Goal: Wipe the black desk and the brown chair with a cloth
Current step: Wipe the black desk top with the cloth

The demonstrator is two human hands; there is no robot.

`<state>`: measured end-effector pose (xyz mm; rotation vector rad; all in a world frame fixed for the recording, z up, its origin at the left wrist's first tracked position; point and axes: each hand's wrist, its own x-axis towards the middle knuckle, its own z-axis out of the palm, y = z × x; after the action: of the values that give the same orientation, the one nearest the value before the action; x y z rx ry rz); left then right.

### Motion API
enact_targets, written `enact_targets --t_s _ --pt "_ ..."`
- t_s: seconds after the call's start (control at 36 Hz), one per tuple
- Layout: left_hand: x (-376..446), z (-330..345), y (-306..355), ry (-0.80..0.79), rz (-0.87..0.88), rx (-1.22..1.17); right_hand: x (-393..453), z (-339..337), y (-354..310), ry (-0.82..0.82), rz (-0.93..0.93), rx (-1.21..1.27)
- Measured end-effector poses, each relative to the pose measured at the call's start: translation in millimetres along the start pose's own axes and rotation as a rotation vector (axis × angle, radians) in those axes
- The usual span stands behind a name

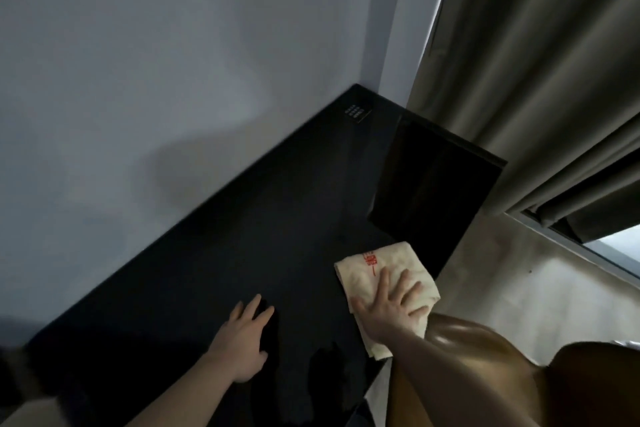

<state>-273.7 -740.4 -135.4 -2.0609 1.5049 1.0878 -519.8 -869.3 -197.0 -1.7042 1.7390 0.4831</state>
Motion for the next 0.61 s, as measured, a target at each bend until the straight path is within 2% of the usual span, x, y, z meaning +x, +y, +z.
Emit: enact_targets --t_s 0.11,0.31,0.61 --pt "-39.3 33.7 -40.9 -0.042 -0.073 -0.013 -41.1 44.0 -6.8 -0.052 -0.054 -0.035" --pt "-62.5 82.6 -93.0 -0.088 -0.196 -0.062 -40.1 53.4 -12.1 -0.074 -0.044 -0.020" --pt "-38.0 79.9 -93.7 -0.139 -0.164 -0.139 -4.7 45.2 -31.7 -0.009 0.009 0.028"
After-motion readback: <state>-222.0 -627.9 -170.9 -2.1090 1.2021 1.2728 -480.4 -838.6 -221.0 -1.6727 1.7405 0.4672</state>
